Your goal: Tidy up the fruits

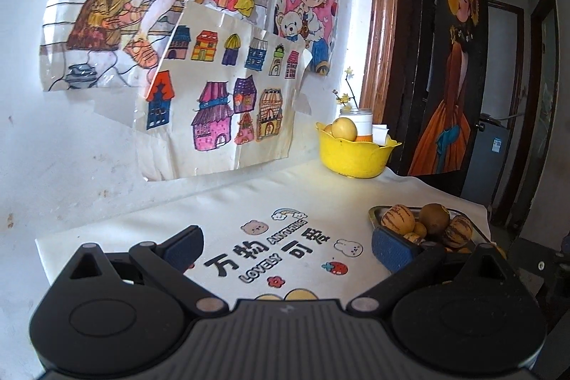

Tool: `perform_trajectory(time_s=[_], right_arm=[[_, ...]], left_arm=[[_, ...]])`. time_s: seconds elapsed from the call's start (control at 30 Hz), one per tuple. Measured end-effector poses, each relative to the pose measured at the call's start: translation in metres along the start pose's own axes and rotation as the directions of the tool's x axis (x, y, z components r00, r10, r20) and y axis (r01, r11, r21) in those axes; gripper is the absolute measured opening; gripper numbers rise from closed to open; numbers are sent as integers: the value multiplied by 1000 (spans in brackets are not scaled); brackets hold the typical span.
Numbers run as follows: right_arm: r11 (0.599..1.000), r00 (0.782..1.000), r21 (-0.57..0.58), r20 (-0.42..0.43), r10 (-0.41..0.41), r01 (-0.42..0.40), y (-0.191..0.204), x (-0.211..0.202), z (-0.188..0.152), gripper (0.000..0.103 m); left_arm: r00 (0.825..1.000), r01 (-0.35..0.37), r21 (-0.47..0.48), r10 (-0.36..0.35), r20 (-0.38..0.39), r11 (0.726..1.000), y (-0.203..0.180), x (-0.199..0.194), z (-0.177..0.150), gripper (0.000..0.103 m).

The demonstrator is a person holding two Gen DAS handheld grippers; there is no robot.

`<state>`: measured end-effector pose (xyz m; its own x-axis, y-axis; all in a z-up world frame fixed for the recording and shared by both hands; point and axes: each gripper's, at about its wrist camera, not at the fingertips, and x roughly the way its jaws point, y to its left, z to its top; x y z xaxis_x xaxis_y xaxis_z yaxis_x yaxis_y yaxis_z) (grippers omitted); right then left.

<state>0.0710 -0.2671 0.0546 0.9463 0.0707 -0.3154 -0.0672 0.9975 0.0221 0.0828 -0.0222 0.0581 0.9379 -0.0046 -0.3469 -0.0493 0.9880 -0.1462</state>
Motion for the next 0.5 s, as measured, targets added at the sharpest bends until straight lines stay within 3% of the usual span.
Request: perform_trajectory(time_s=[0.5], right_arm=[[1000,999,-13,41,-19,19,21,-17,-11,102]], left_arm=[[999,-30,2,30,15,1000,19,-20,-20,103]])
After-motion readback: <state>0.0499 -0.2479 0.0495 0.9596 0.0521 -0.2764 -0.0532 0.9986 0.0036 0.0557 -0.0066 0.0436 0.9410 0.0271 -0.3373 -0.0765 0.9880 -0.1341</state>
